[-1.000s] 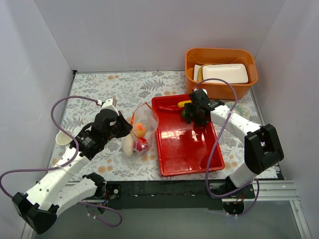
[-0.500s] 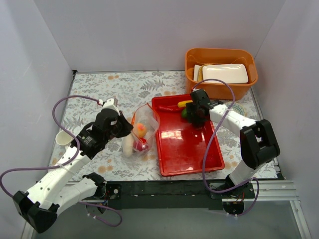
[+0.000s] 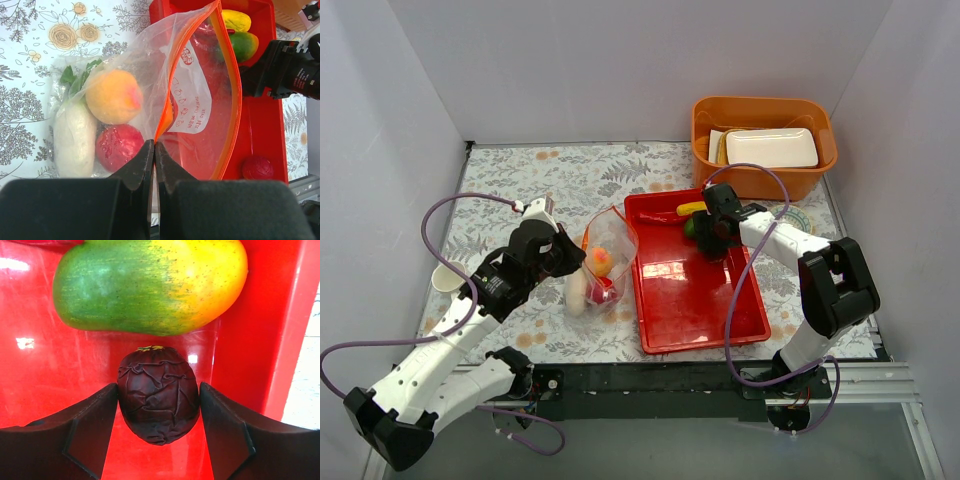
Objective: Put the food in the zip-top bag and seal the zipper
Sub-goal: Pick up the fake fruit from the bin, then place the fake fruit in the zipper food storage bag.
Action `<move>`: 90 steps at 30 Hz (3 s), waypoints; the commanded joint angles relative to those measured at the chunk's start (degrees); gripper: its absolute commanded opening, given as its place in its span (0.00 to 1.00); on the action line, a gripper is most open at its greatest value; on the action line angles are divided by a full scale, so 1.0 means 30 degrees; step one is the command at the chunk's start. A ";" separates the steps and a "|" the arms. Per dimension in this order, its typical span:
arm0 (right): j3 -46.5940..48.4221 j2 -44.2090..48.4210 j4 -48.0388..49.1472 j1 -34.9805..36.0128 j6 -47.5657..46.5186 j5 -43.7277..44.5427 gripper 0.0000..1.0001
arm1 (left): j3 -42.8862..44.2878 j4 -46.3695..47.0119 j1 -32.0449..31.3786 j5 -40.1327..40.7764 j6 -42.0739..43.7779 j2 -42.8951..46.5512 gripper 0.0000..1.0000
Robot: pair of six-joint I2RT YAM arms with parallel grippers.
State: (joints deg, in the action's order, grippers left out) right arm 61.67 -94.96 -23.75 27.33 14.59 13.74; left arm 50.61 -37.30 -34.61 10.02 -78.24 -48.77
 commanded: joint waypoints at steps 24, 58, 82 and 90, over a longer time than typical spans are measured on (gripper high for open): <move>0.0596 0.6719 -0.0405 -0.0058 0.2575 -0.6450 0.54 | 0.0035 0.0421 -0.0006 -0.0176 0.0005 -0.0265 0.00; 0.6803 0.1215 0.2061 0.6416 0.2785 -0.8331 0.74 | 0.1030 0.0275 -0.0006 -0.1260 -0.0083 -0.1203 0.00; 0.0510 0.8126 -0.9652 0.4571 0.7142 0.2190 0.98 | 0.1061 0.0040 -0.0006 0.0820 0.0268 -0.0324 0.00; -0.2481 1.1114 -1.1182 0.4659 0.9667 0.1015 0.98 | 0.0972 0.0596 -0.0006 0.0265 0.0503 -0.0733 0.00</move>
State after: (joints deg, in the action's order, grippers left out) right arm 53.74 -66.32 -53.21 41.04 38.11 16.08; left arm 52.49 -37.23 -34.61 12.16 -77.80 -50.35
